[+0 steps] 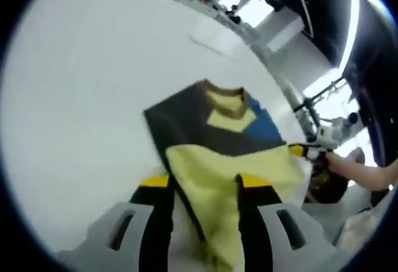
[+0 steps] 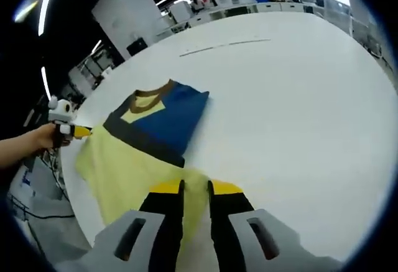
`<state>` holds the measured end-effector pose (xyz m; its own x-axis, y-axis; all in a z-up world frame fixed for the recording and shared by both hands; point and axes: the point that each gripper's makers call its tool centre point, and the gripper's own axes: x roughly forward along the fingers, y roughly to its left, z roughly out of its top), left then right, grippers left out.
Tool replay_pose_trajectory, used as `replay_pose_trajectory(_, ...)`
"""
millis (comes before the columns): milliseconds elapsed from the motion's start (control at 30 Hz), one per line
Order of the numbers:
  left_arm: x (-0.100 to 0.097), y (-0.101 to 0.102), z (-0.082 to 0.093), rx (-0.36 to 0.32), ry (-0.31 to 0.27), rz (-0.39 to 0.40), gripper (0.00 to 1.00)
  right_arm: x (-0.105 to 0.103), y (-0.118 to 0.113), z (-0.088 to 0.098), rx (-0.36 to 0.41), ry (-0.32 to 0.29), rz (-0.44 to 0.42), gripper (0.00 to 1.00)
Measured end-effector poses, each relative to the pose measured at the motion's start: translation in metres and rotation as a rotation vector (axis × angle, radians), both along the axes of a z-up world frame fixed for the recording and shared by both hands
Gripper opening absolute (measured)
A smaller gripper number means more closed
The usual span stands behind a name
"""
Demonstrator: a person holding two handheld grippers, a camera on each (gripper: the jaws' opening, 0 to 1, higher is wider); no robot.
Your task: Fold the garment on the visible template until the final outline fits inside the template.
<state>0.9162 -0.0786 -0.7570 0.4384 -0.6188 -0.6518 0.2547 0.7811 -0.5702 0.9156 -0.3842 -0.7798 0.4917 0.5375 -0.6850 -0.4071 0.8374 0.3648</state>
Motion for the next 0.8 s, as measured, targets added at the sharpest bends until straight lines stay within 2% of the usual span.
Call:
replay_pose_trajectory(133, 0.001, 0.004, -0.003, 0.017, 0.003, 0.012, 0.27, -0.002, 0.002, -0.002, 0.011, -0.001, -0.004, 0.06)
replay_pose_trajectory(433, 0.001, 0.007, -0.005, 0.068, -0.024, 0.015, 0.04, -0.001, 0.003, 0.009, 0.019, -0.056, -0.014, 0.05)
replay_pose_trajectory(800, 0.0, 0.01, 0.01, 0.072, -0.098, 0.025, 0.01, -0.001, 0.005, 0.028, 0.061, -0.106, -0.019, 0.04)
